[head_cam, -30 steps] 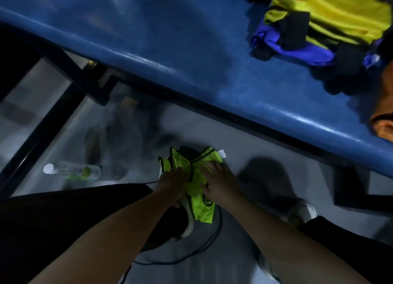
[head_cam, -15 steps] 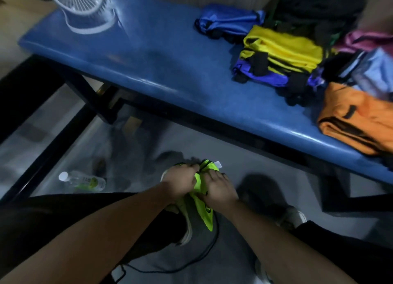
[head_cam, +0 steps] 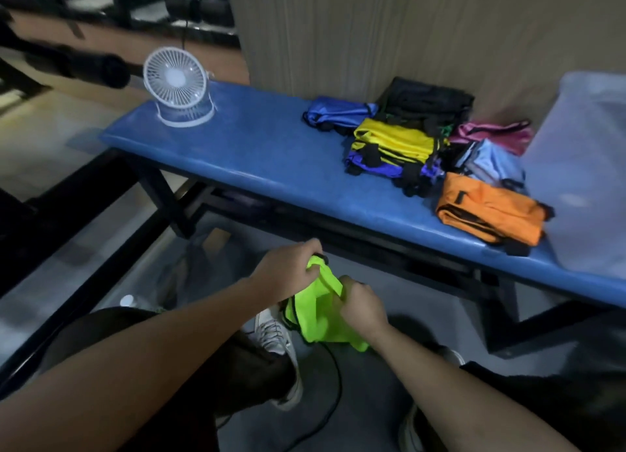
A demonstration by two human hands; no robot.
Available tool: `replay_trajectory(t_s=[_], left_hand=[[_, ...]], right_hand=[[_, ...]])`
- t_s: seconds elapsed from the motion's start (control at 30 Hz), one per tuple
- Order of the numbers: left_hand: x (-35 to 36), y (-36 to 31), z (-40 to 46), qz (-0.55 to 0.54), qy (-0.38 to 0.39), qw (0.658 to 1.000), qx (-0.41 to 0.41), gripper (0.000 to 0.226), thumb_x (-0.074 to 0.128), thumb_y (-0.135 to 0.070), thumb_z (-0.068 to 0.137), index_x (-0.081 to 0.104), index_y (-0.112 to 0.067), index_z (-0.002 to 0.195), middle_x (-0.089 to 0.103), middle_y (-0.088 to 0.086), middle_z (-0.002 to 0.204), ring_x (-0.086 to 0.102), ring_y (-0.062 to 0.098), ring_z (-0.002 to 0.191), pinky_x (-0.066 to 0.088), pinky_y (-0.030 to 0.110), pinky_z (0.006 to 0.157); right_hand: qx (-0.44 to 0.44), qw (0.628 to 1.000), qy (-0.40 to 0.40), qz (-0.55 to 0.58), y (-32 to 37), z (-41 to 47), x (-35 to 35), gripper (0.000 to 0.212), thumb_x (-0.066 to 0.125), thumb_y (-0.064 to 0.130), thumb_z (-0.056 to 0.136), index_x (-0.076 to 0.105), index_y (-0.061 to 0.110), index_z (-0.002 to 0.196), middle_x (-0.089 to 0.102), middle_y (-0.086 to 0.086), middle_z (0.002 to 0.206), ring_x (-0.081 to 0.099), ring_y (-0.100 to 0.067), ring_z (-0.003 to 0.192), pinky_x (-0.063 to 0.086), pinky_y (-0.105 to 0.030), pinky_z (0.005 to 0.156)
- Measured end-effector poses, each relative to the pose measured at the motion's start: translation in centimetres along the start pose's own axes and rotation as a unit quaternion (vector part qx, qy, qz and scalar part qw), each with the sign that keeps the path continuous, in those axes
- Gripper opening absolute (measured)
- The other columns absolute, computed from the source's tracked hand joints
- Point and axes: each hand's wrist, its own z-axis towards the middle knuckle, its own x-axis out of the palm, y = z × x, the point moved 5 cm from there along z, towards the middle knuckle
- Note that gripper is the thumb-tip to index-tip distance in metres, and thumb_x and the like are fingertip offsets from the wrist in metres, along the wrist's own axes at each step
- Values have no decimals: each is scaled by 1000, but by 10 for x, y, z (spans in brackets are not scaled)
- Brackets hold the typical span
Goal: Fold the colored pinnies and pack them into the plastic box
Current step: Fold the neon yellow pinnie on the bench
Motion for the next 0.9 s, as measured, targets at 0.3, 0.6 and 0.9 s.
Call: replay_trajectory(t_s=[0.3, 0.6, 0.9], left_hand=[[-96, -50, -6, 19, -94, 994, 47, 24, 55, -30, 93, 55, -21, 116, 68, 4, 110, 61, 29, 106, 47, 38, 82], [-173, -91, -12, 7, -212, 976, 57, 19, 55, -26, 94, 53, -21, 112, 59, -3, 87, 59, 28, 91, 45, 39, 72], [-140, -73, -18, 52, -143, 988, 29, 16, 57, -30, 93, 52, -25, 106, 63, -6, 108, 60, 25, 104, 43, 36, 76]], right_hand=[[-13, 997, -72, -20, 1, -40, -76, 21, 59, 24, 83, 56, 18, 104, 68, -15, 104, 60, -38, 104, 49, -40, 77], [-35, 996, -76, 28, 5, -64, -100, 12, 63, 19, 85, 65, 8, 91, 65, -14, 101, 62, -35, 100, 45, -36, 77], [-73, 983, -159, 54, 29, -74, -143, 19, 61, 24, 80, 61, 22, 99, 69, -7, 94, 60, -33, 97, 49, -40, 80]])
